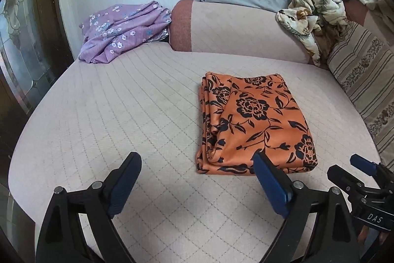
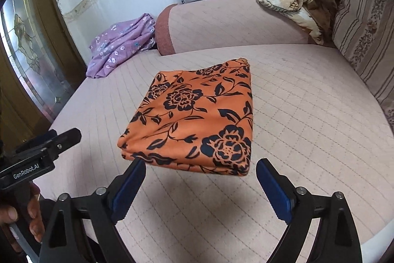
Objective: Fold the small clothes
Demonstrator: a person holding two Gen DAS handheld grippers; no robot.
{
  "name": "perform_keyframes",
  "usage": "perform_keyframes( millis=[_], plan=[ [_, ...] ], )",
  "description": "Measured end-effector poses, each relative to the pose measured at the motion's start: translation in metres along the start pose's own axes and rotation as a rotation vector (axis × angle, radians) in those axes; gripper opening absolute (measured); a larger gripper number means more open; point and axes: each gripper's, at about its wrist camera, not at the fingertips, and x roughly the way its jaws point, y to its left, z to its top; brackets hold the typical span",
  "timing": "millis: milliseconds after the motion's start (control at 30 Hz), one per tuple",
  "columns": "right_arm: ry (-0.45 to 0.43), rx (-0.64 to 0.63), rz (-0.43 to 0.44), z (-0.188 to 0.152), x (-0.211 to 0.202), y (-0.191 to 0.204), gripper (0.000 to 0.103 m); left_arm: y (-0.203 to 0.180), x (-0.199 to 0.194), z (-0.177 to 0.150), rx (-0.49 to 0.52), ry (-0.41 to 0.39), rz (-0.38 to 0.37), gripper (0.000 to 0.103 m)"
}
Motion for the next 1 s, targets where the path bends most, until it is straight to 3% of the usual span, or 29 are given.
perform_keyframes(
  millis=[467,1000],
  plan=[
    [0.024,-0.034,-0.077,-0.004,-0.007,0.006,0.094,-0.006,-0.009,-0.002,0.013,-0.005,0.060,0.092],
    [0.053,-0.058,-0.145,0.003,-0.004,0.011,0.094,-0.009,-0.012,0.003,0.013,0.003,0.064,0.092]
  ],
)
